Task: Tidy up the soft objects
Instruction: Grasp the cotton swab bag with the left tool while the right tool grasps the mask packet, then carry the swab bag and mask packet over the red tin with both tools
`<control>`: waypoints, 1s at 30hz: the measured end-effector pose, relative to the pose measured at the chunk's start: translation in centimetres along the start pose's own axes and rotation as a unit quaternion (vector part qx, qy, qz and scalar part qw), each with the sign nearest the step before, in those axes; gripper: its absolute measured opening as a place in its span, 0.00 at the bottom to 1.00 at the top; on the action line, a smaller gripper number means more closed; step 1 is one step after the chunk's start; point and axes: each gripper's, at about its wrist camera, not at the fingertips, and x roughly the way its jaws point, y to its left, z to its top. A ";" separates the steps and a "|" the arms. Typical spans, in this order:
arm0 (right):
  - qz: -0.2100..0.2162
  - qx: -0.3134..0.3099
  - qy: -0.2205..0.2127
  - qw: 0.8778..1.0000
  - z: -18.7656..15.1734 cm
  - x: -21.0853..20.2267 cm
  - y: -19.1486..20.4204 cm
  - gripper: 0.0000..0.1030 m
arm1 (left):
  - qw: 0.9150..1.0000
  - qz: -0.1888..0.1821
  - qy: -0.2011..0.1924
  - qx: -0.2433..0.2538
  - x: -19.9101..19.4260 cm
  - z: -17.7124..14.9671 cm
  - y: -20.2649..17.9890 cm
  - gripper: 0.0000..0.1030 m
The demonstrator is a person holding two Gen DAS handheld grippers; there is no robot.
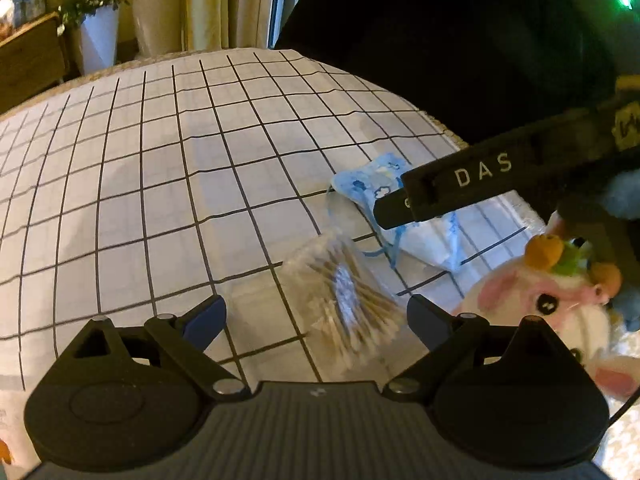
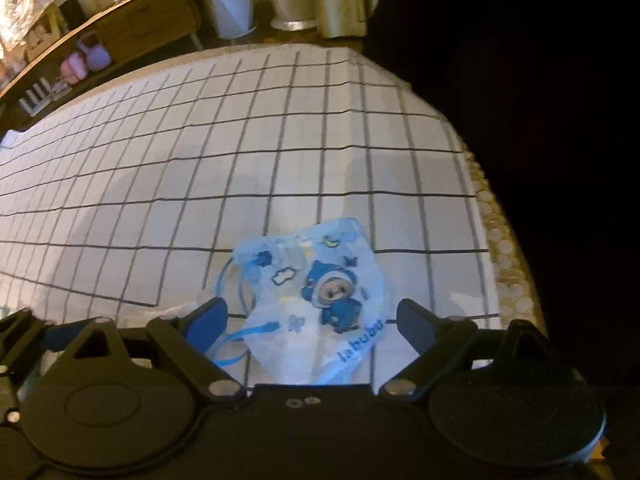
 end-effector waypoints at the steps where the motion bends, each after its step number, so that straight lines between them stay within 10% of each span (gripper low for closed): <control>1: -0.001 -0.002 0.005 1.000 0.1 0.2 0.1 0.88 | 1.000 0.002 -0.002 0.001 0.1 0.0 0.0 0.95; 5: -0.012 -0.024 0.033 0.999 0.3 1.1 0.8 0.84 | 1.000 0.006 -0.012 0.002 0.3 -0.2 -0.2 0.95; 12: -0.042 -0.049 0.044 0.997 0.1 1.9 1.9 0.70 | 0.999 -0.034 -0.017 0.004 -0.1 -0.2 -0.2 0.57; 20: -0.056 -0.038 0.020 0.998 -0.5 1.0 1.2 0.45 | 0.998 -0.055 -0.017 -0.022 -0.5 -0.4 1.3 0.43; 25: -0.059 -0.031 0.009 0.998 -0.6 0.8 0.8 0.11 | 0.998 -0.058 -0.016 -0.032 -1.1 -0.2 2.2 0.33; 30: -0.062 -0.036 -0.010 0.997 -1.0 -0.1 1.3 0.08 | 0.999 -0.044 -0.018 -0.023 -2.0 -0.1 3.0 0.30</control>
